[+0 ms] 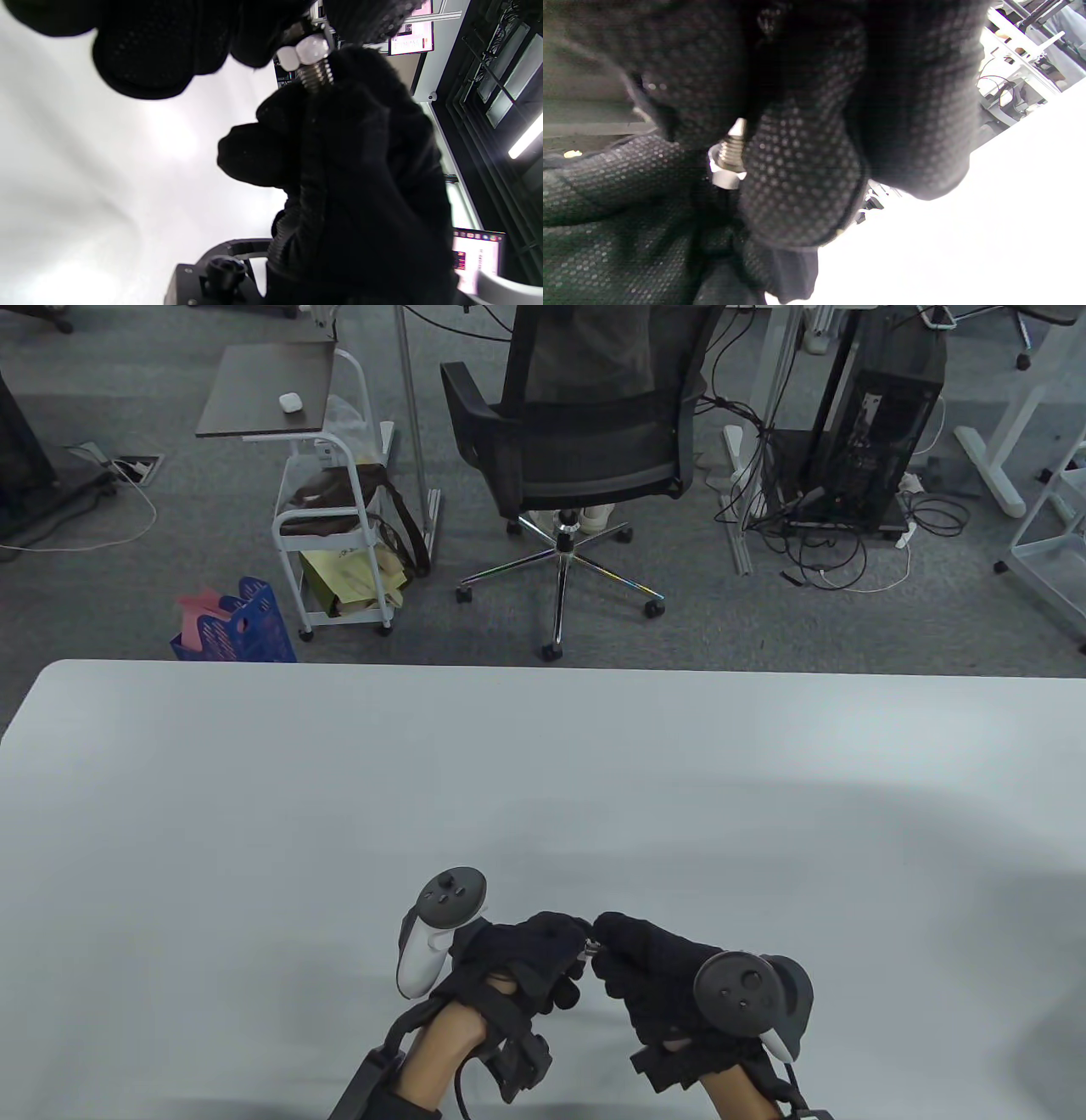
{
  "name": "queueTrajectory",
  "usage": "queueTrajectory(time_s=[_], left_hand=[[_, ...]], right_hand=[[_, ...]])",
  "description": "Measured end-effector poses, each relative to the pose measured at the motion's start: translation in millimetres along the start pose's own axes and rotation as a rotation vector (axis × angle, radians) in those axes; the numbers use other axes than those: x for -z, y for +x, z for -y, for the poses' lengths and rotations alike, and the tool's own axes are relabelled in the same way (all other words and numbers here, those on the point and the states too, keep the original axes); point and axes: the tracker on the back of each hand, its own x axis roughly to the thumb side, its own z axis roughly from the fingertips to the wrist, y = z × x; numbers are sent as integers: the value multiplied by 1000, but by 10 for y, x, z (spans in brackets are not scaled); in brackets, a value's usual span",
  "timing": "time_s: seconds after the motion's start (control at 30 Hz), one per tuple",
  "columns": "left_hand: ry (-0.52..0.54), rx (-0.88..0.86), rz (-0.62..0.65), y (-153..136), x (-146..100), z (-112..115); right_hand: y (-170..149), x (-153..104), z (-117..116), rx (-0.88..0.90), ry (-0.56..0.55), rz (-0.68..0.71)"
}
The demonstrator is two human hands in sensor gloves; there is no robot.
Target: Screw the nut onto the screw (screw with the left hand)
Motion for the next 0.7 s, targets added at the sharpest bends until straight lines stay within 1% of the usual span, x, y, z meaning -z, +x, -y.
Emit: queueTrajectory(time_s=[0.1,0.23,0.3,0.37,0.4,0.53,0.63,0.7], left_hand=[[-6,17,2,24,9,16],[-68,-10,8,24,11,15],[-59,-28,13,2,7,3],[-1,-20,7,-2,-1,-5],[6,-11,7,3,-2,-5],[3,13,3,22,3,15],[-58,7,6,34,6,18],[-43,-21,6,1,-6,9]], right_hand=[[-2,-2,-2,5,1,0],[2,-1,-5,6,2,2],[-4,1,1,5,1,0],[-6,0,2,4,2,-2],[-4,0,2,2,2,-1],[-1,1,-6,2,8,1],[2,-1,-9,3,10,3],[-13,1,-11,16,6,-8]])
